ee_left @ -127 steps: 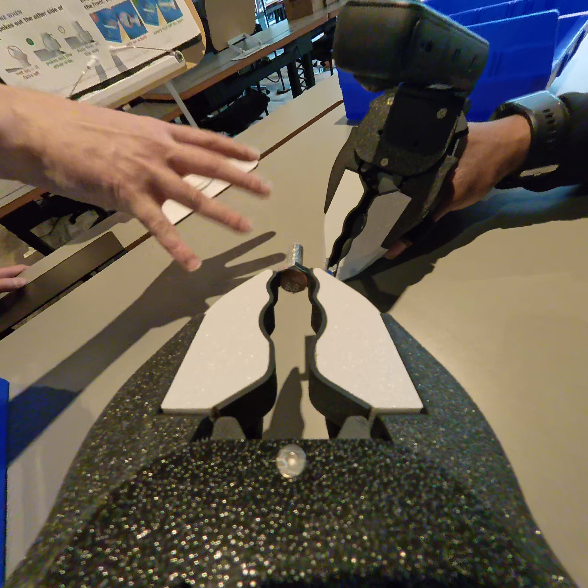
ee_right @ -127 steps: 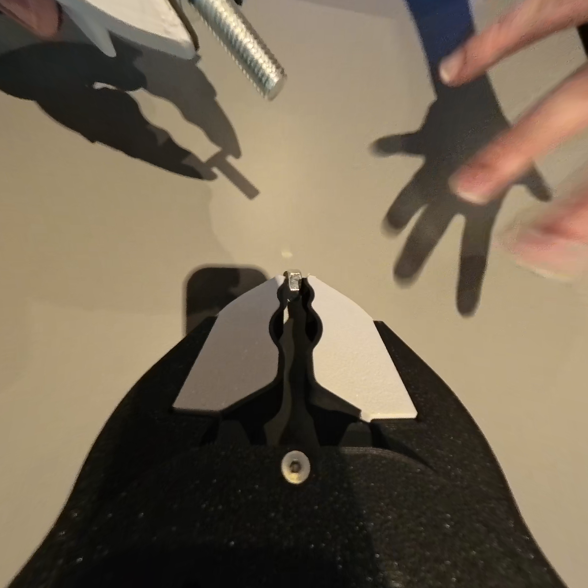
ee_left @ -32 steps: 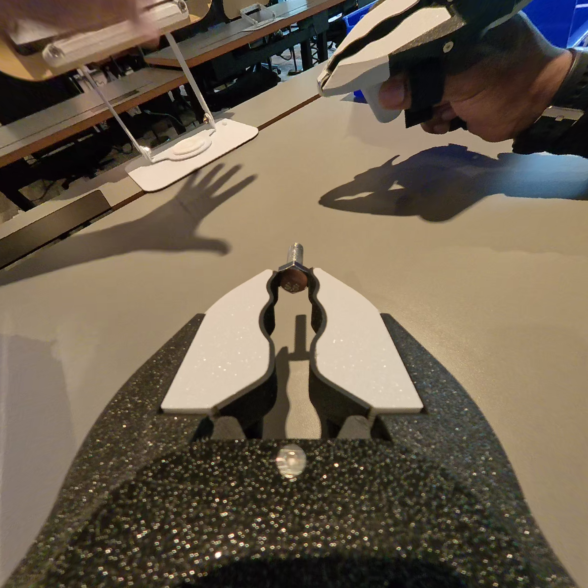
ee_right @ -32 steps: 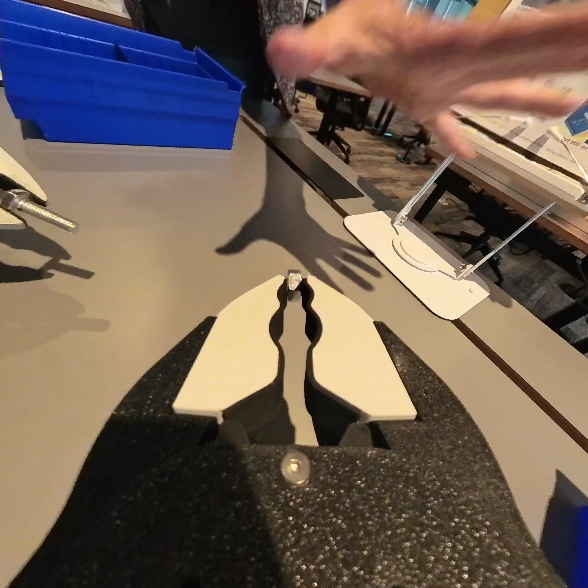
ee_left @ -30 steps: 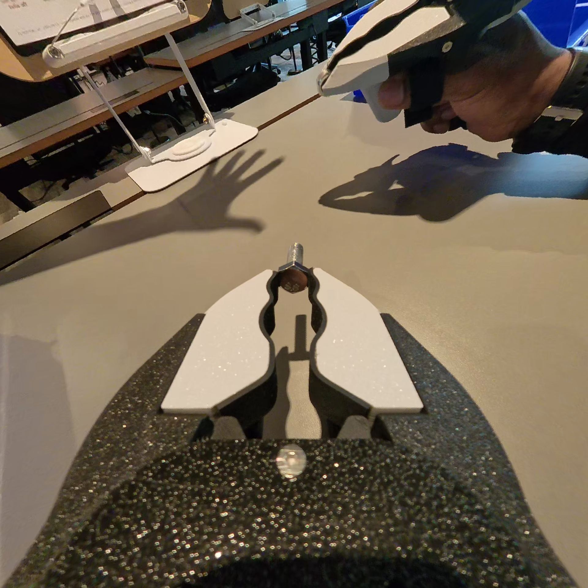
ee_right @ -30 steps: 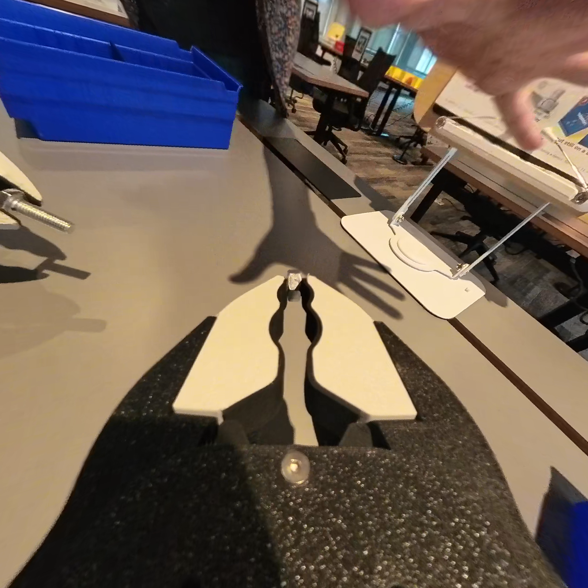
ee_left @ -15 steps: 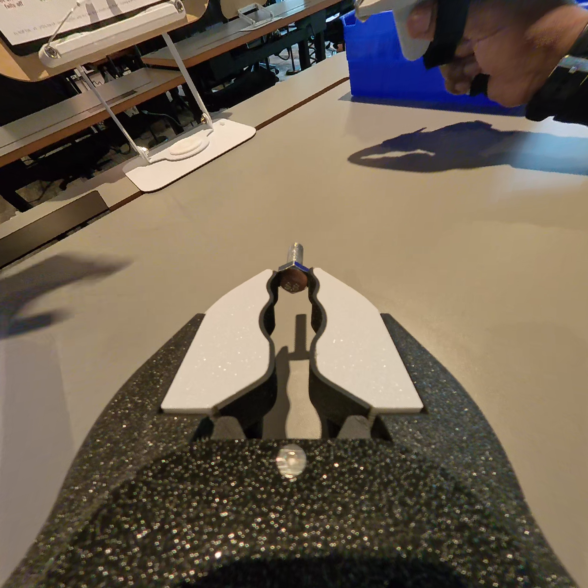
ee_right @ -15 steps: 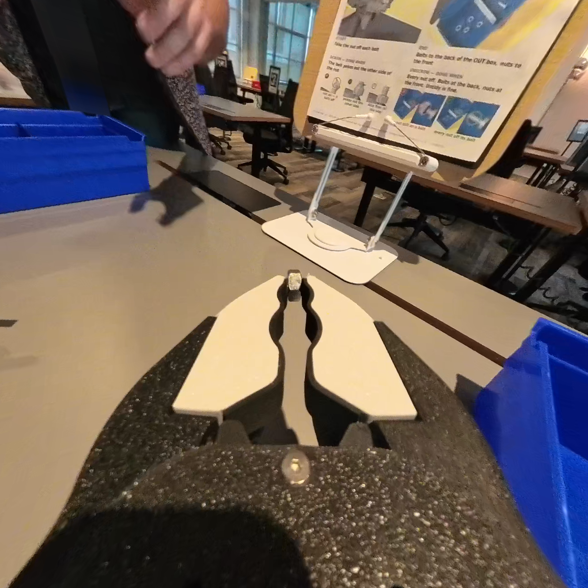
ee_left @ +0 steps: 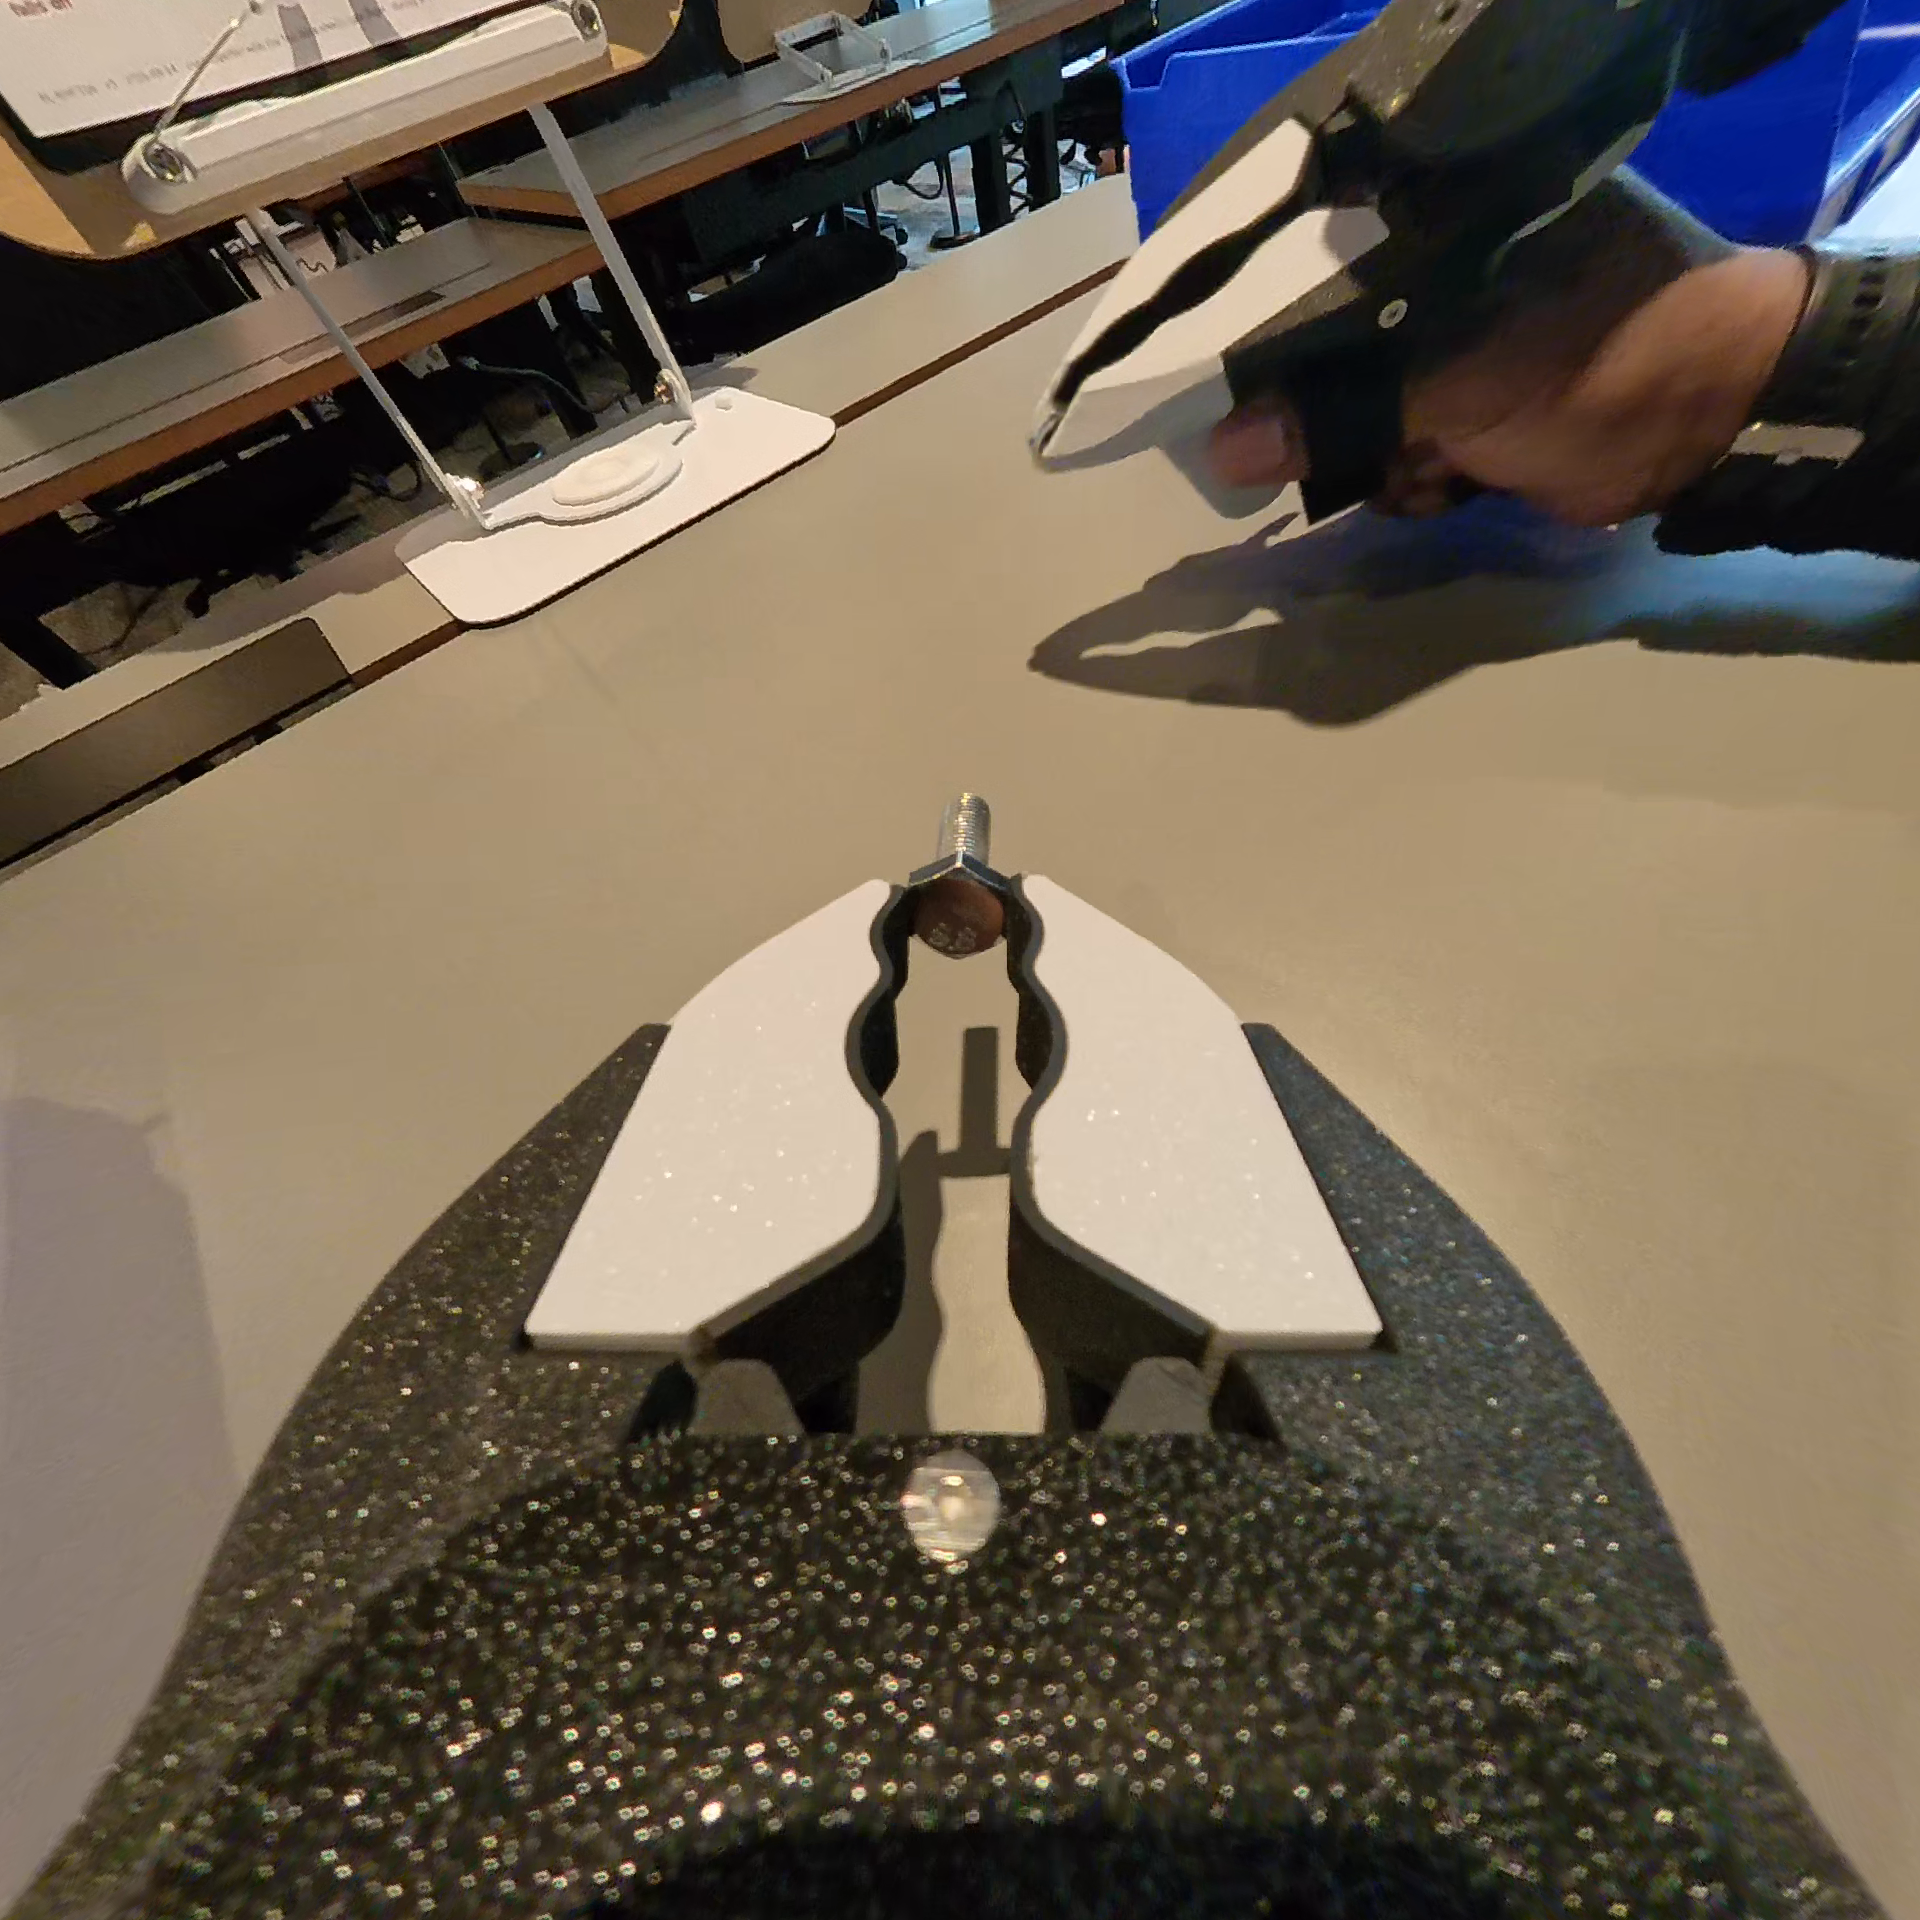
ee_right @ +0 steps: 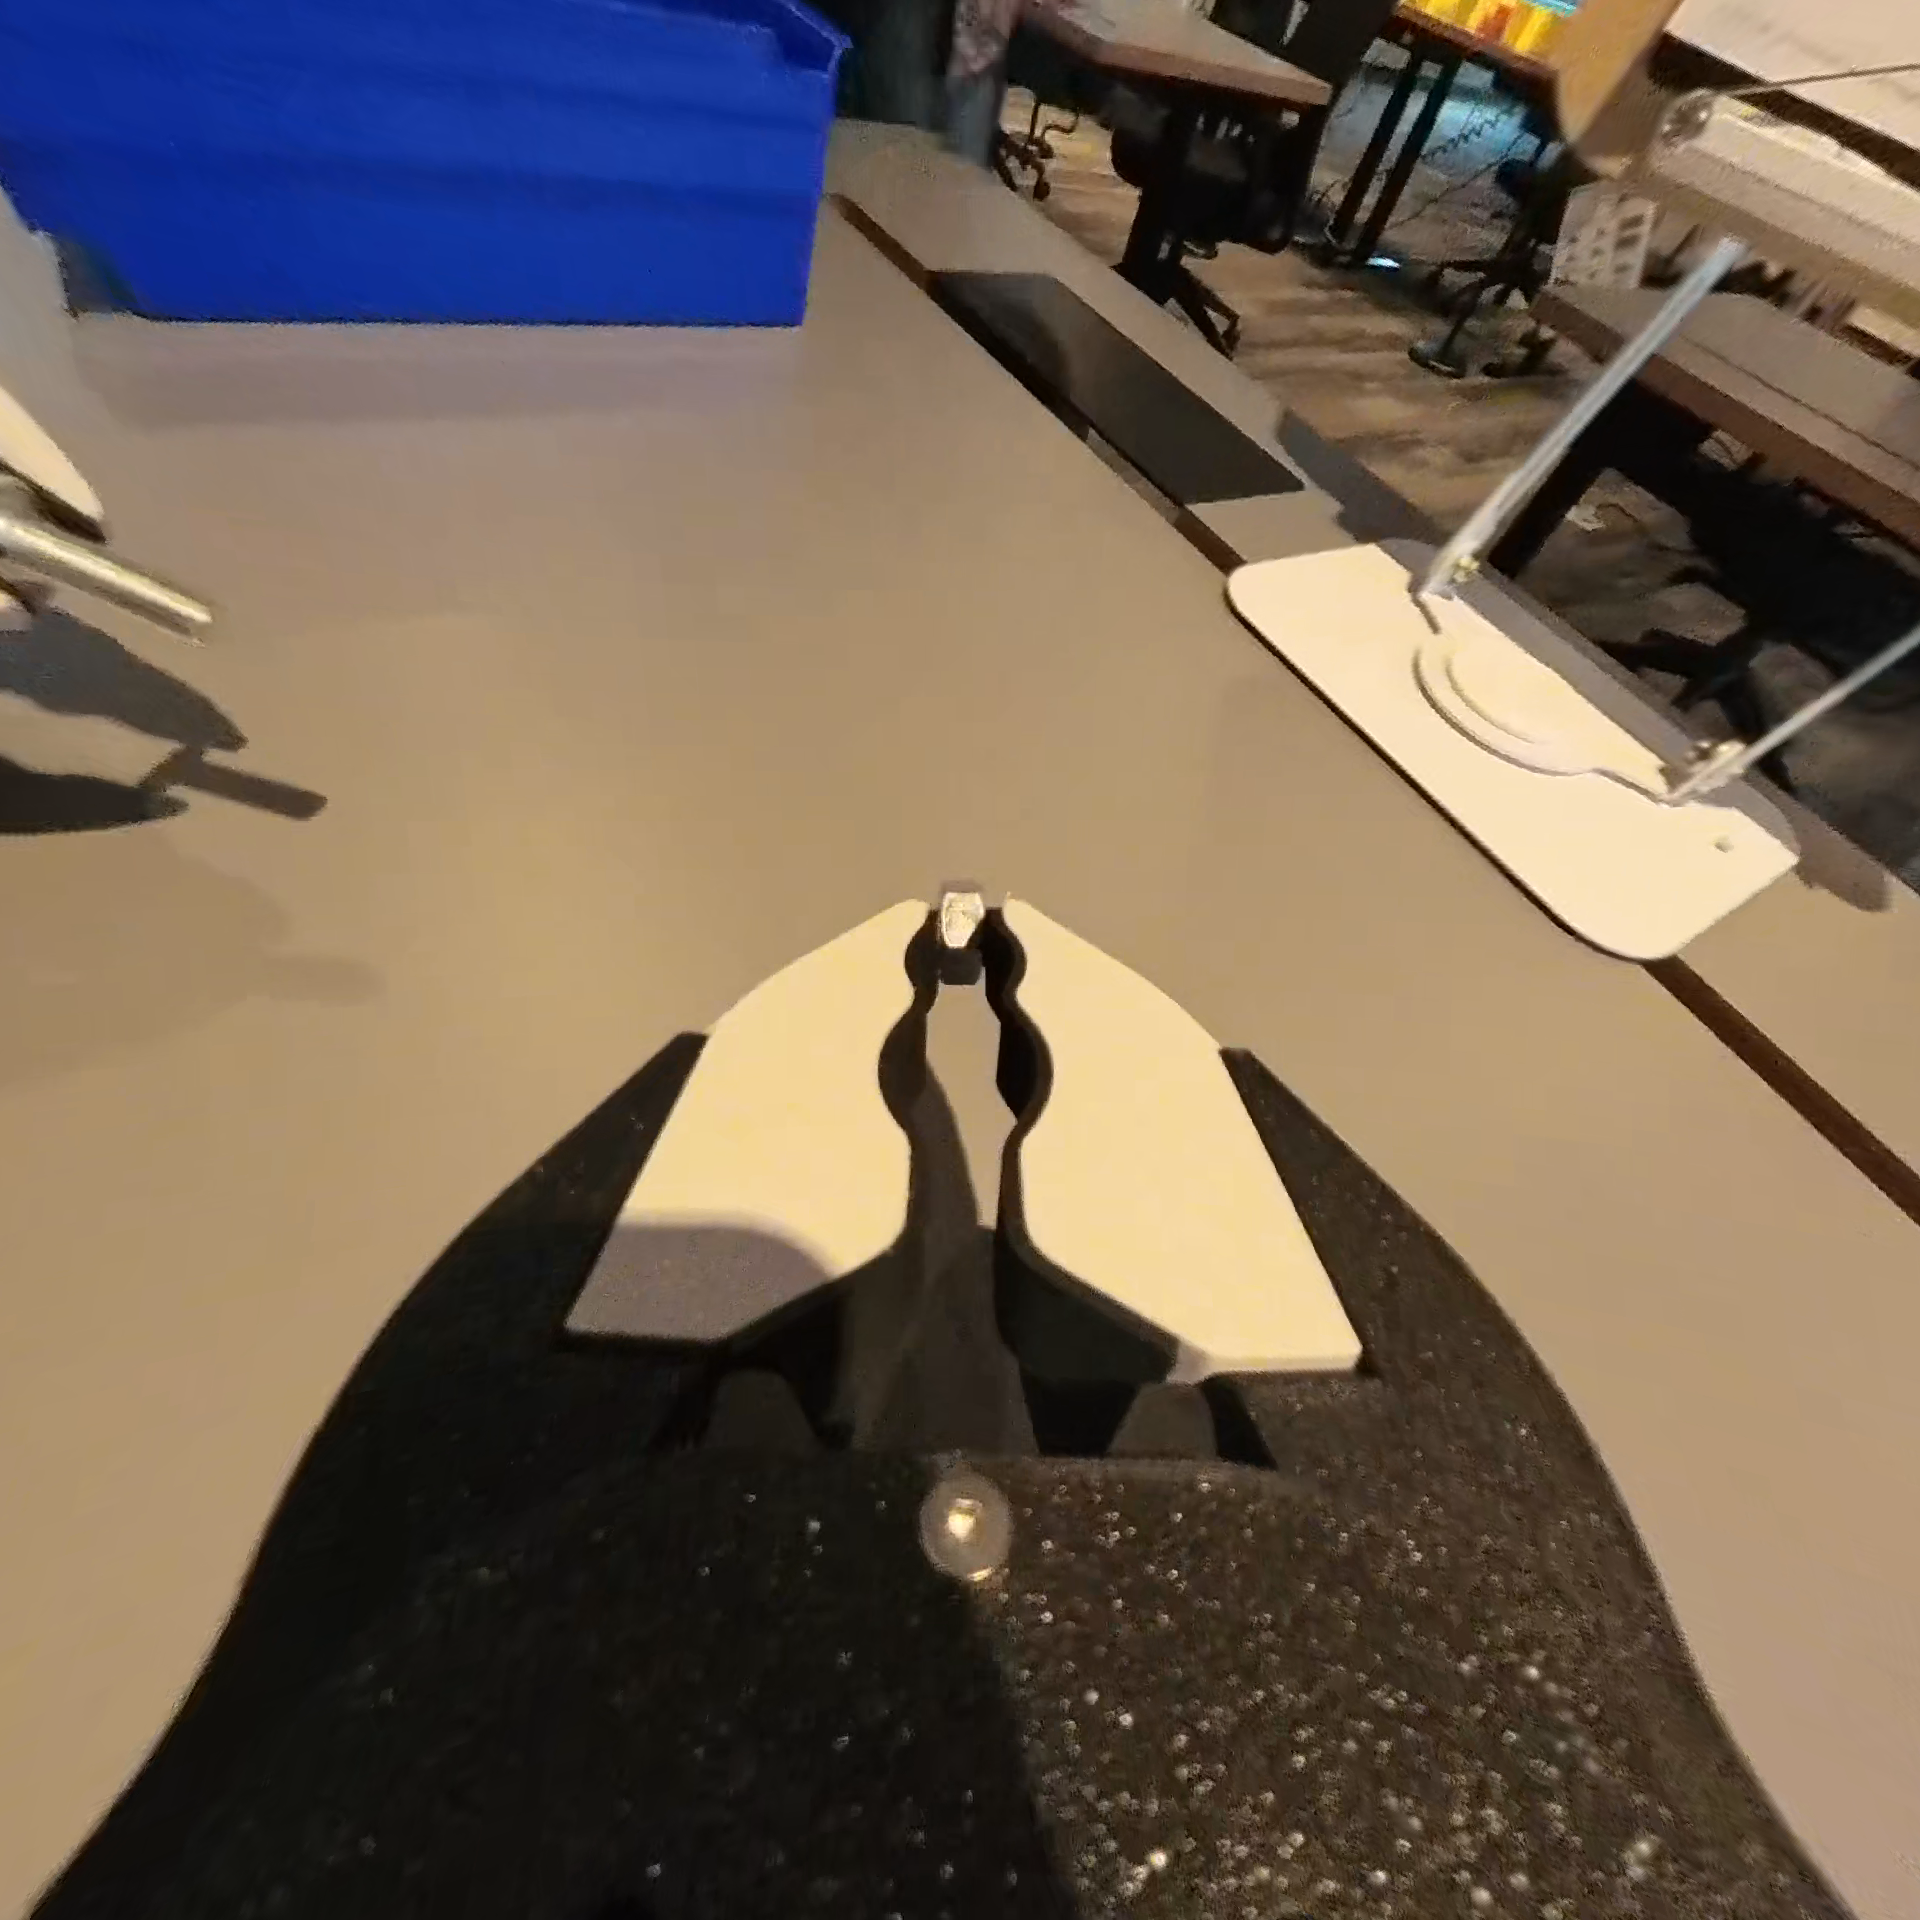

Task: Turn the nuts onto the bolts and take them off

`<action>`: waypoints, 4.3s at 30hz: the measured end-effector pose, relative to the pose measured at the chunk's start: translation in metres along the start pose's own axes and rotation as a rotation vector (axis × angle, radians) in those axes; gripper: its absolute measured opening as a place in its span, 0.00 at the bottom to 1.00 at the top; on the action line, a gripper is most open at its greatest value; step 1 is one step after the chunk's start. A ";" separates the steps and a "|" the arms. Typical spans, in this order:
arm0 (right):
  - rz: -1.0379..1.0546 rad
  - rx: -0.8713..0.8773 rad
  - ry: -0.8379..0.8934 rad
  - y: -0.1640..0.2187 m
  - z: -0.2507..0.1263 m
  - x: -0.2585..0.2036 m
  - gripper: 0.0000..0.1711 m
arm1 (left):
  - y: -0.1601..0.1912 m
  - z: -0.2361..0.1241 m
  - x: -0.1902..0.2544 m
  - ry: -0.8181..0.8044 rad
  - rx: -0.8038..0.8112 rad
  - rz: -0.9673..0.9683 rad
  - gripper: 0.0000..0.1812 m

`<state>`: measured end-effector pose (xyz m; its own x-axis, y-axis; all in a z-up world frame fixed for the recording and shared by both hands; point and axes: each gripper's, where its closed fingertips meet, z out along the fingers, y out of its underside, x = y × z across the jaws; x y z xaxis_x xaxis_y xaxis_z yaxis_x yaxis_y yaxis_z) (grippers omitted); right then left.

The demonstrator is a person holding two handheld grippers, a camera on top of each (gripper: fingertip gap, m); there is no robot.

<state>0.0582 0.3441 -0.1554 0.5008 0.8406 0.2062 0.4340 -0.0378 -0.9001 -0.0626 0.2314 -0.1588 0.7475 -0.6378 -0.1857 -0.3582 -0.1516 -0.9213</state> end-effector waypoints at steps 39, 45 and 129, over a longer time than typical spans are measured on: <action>0.017 -0.107 -0.021 0.027 -0.001 0.008 0.04 | -0.033 0.029 -0.009 0.122 -0.019 -0.006 0.10; 0.028 -0.087 0.014 0.027 -0.011 0.021 0.04 | -0.065 0.081 -0.021 0.207 0.021 -0.016 0.10; 0.008 0.208 0.234 -0.015 -0.043 0.035 0.05 | -0.086 0.100 -0.044 0.088 0.315 0.012 0.09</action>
<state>0.1010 0.3508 -0.1182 0.6728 0.6929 0.2594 0.2785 0.0876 -0.9564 -0.0086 0.3485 -0.1057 0.6878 -0.7033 -0.1798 -0.1661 0.0886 -0.9821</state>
